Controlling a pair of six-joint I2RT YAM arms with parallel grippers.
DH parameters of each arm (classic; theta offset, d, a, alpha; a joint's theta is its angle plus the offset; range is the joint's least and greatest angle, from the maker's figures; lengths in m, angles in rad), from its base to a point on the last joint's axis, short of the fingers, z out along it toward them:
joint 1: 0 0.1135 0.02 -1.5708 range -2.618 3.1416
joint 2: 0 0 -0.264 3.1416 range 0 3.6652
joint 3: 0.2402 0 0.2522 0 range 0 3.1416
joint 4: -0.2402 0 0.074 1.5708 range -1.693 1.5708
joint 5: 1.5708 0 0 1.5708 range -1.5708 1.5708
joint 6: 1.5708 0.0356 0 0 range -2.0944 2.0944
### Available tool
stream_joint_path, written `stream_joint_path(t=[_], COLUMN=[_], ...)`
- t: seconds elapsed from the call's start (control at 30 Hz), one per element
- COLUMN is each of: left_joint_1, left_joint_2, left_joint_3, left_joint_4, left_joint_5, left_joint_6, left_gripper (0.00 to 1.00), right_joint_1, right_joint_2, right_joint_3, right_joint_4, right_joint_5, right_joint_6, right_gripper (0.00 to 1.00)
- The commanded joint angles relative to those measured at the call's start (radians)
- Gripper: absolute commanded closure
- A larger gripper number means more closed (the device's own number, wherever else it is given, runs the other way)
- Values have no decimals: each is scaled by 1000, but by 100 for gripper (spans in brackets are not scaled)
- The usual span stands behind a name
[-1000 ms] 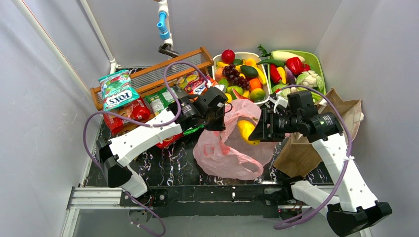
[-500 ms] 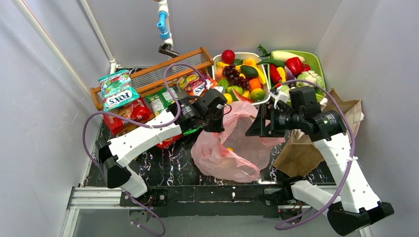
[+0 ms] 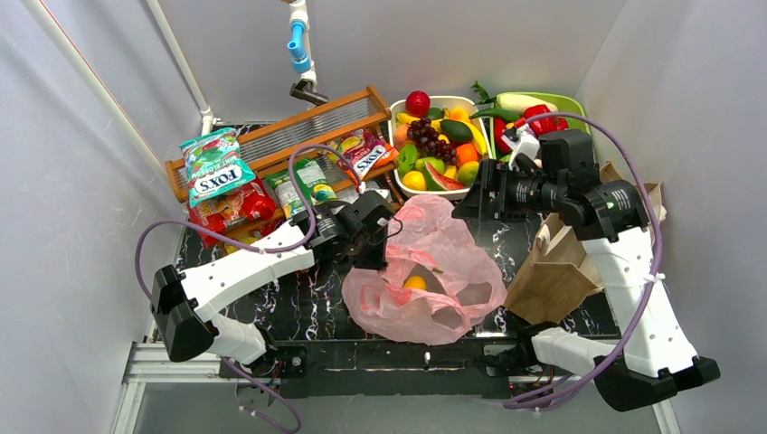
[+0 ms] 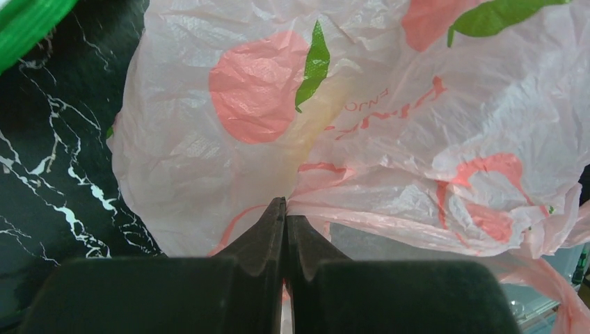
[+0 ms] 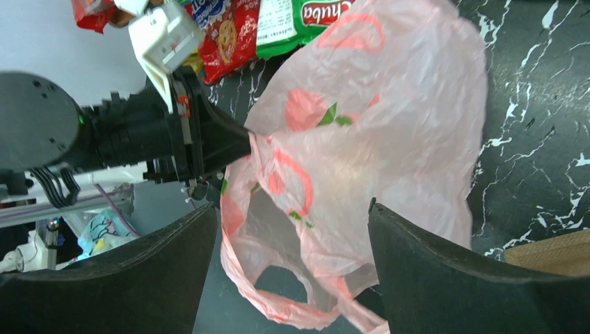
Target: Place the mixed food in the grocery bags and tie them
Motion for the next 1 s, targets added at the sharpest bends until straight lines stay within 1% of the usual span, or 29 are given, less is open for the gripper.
stream_joint_path(t=[0.0,0.13,0.27,0.43,0.57,0.6,0.67,0.77,0.8,0.9,0.97], left_joint_1=[1,-8,-25,-34,-36,-36,-37,-36,-37,-37,-37], left_joint_2=[-59,-86,-92,-59,-17,7,54,107,124,131,149], left_joint_3=[-63,-102,-95,-70,-45,-25,22,67,84,98,131], left_joint_4=[-6,-8,-25,-41,-39,-39,-39,-50,-59,-73,-97], left_joint_5=[64,87,140,109,102,101,101,102,105,106,109], left_joint_6=[3,6,23,6,-9,-25,-37,-37,-37,-40,-24], left_gripper=[100,100,100,100,100,100,100,100,100,100,100], right_joint_1=[4,4,4,4,4,2,2,3,1,-14,-34], right_joint_2=[53,116,189,280,370,428,518,641,704,854,919], right_joint_3=[77,129,181,193,241,282,343,404,453,551,583], right_joint_4=[60,69,68,112,108,95,90,96,67,26,20], right_joint_5=[54,89,142,173,220,250,265,246,241,253,270], right_joint_6=[6,5,0,3,-9,-21,-39,-103,-120,-158,-162], right_gripper=[13,13,13,13,13,14,14,14,14,13,13])
